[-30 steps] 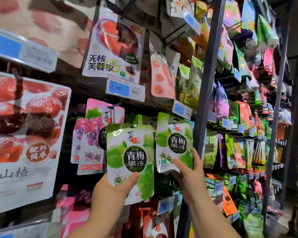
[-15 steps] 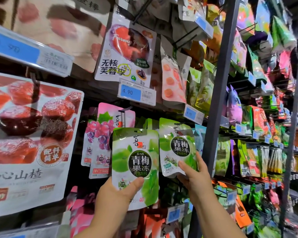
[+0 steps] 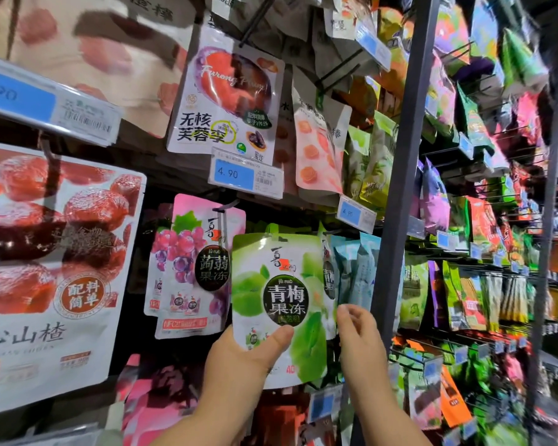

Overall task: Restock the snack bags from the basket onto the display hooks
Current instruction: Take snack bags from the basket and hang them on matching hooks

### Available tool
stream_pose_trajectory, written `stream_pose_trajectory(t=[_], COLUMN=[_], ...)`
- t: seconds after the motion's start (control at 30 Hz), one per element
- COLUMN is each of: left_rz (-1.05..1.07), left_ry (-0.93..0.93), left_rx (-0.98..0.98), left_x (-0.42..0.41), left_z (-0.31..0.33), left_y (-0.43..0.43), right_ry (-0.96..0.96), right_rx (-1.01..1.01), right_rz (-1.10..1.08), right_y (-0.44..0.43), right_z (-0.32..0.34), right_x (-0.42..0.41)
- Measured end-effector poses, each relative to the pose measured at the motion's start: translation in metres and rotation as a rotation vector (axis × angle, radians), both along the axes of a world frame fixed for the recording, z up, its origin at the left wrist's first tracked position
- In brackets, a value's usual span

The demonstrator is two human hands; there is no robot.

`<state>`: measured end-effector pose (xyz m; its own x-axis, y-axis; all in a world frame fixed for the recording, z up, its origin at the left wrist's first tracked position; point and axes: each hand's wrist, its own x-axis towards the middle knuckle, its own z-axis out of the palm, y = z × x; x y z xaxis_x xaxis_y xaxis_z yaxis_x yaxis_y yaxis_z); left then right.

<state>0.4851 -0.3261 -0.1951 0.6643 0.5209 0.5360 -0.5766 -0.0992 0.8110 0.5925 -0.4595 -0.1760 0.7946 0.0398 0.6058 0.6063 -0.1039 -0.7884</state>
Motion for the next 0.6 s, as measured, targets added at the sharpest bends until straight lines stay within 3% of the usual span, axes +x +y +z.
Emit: stream_pose_trajectory(t=[0.13,0.23,0.43,0.6], left_rz=[-0.098,-0.126,-0.107,-0.072], left_ry=[0.008,0.002,-0.019,0.088], left_rx=[-0.005,0.009,0.003,0.083], left_x=[0.011,0.014,0.018,0.029], left_z=[0.014,0.02,0.021,0.028], left_y=[-0.019,-0.029,-0.044,-0.059], right_ry=[0.108,0.141,0.203,0.172], right_rx=[0.095,0.183,0.305,0.51], right_rz=[0.342,0.483,0.577,0.503], right_y=[-0.003,-0.011,-0.027,-0.034], right_z=[-0.003,-0.006,-0.012,-0.016], right_x=[-0.022,-0.024,-0.013,-0.002])
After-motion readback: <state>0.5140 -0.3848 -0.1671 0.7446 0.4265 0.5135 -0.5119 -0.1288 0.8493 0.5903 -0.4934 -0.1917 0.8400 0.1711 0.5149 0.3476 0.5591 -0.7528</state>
